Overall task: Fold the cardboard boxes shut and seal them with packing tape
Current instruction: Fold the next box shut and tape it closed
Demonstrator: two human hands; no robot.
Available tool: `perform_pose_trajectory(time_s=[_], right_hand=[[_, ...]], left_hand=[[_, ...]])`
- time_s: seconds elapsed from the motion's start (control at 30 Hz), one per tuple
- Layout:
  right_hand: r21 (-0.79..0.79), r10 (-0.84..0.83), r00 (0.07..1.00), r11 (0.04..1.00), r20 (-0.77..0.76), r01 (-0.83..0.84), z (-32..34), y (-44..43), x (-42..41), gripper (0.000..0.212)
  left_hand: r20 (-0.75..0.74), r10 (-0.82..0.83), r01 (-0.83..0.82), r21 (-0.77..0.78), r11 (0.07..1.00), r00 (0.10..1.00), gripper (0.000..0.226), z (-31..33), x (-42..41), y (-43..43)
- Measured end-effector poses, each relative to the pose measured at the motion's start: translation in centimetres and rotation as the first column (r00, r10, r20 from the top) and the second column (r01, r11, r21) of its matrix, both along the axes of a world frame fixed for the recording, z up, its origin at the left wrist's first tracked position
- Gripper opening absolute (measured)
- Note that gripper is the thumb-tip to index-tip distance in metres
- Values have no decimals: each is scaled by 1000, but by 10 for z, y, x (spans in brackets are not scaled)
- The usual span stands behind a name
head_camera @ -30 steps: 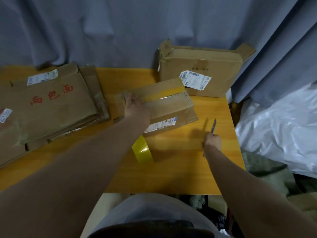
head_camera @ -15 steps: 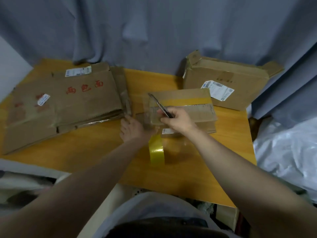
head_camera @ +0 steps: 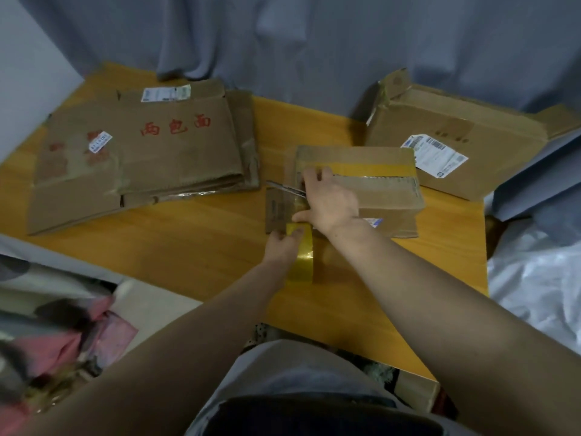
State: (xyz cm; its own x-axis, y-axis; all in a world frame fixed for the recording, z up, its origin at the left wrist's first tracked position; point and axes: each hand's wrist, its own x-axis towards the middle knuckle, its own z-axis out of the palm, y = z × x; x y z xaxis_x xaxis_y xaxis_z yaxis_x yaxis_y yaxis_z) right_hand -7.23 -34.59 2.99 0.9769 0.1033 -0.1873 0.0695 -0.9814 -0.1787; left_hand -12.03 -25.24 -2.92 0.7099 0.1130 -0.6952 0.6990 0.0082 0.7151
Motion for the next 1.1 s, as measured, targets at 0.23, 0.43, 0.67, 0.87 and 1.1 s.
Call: perform_pose_trajectory(time_s=[0.23,0.43,0.67,0.87,1.1], right_hand=[[-98,43,999,994,19,-41,-3,4,2,68],[-54,-4,1000,999,-10,4,-3,7,3,70],[635,-177,945,705,-274,316,11,-16,10,18],[774,-11,928,549,-372,317,19,-42,-11,19],[186,175,978,971,-114,-152,13,-63,-40,24]], left_hand=[[6,-68,67,140,988,998,49,-2,15,1],[-21,-105,107,149,983,994,39,0,21,5],[12,-88,86,123,989,996,33,1,15,8],[59,-131,118,185,976,990,28,7,15,10],[70,-129,113,200,973,989,27,7,16,7]])
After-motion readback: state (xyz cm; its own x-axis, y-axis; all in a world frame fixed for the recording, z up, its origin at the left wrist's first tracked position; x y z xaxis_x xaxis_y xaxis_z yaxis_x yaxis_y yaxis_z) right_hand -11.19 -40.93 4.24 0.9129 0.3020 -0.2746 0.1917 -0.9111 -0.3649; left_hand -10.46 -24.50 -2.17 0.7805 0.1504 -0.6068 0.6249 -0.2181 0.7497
